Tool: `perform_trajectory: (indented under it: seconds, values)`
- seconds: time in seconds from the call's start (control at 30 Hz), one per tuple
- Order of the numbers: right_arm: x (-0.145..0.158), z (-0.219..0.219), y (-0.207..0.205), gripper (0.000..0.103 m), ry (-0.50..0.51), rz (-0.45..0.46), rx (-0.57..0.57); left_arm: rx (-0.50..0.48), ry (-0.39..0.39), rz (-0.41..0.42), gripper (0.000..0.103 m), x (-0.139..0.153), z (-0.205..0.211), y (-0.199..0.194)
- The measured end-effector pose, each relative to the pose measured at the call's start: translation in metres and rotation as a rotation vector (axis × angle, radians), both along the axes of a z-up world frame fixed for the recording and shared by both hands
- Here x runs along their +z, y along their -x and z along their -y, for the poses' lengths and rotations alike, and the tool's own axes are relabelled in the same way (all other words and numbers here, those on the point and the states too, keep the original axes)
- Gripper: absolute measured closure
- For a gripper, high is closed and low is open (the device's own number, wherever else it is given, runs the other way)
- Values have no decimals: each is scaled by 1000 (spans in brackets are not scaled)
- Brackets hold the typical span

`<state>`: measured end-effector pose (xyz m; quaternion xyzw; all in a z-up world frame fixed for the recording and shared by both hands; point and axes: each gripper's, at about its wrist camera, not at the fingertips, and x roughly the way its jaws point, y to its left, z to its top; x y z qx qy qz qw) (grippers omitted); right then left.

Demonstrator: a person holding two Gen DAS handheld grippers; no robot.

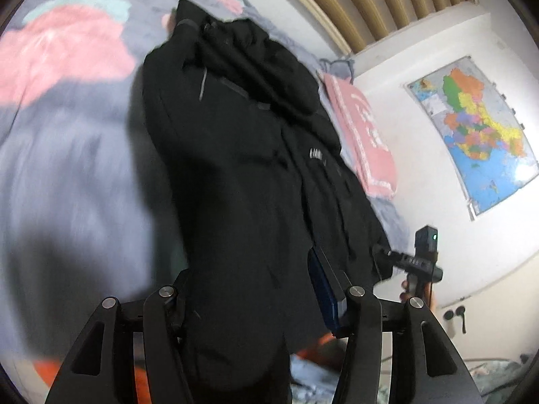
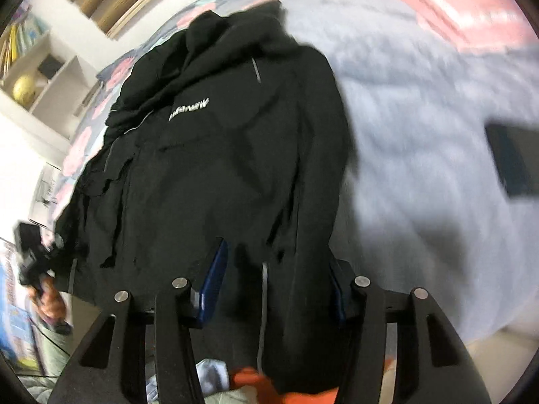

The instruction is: Fold large clothes

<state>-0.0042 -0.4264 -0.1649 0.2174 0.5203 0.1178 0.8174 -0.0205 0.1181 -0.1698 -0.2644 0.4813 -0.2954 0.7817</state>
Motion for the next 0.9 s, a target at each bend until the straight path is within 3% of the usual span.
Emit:
perform_trajectory:
  seconds: [0.07, 0.1, 0.2, 0.3, 0.33, 0.37, 0.43, 0.5, 0.57, 0.6, 0.73, 0.8, 0.83, 0.87, 0.9]
  values:
    - [2, 4, 18, 45, -9, 9, -4, 1, -38, 7, 47, -4, 1, 14]
    - [2, 5, 23, 45, -18, 7, -2, 2, -20, 5, 47, -5, 1, 19]
    - [11, 2, 33, 45, -95, 41, 12, 9, 81, 17, 45, -3, 2, 17]
    - [18, -12, 24, 44, -105, 74, 29, -4, 196, 48, 45, 6, 18, 3]
    - [17, -15, 24, 42, -93, 81, 34, -12, 202, 53, 42, 6, 24, 0]
    - [13, -19, 23, 37, -42, 69, 20, -16, 166, 47, 42, 4, 32, -3]
    - [-1, -23, 21, 36, 51, 6, -20, -13, 37, 34, 42, -1, 42, -1]
    - [-13, -17, 26, 36, -2, -15, -32, -14, -62, 45, 42, -8, 43, 10]
    - [-16, -8, 36, 36, -58, 0, -27, -3, -111, 35, 42, -14, 35, 19]
    - [-13, -7, 39, 36, -54, 9, -22, 7, -105, 22, 42, -17, 29, 22]
    - [0, -14, 32, 36, -56, 53, 18, 18, 53, -16, 42, -27, 16, 22]
    - [-1, -25, 17, 45, -20, 52, 25, 41, 14, -16, 42, -34, 18, 16]
    - [-4, -27, 13, 50, 7, 37, 30, 46, -9, -17, 47, -36, 22, 12]
    - [-9, -30, 10, 59, 38, 20, 32, 46, -21, -22, 58, -39, 23, 11]
    - [-11, -31, 9, 64, 57, 12, 27, 42, -43, -33, 82, -41, 28, 7]
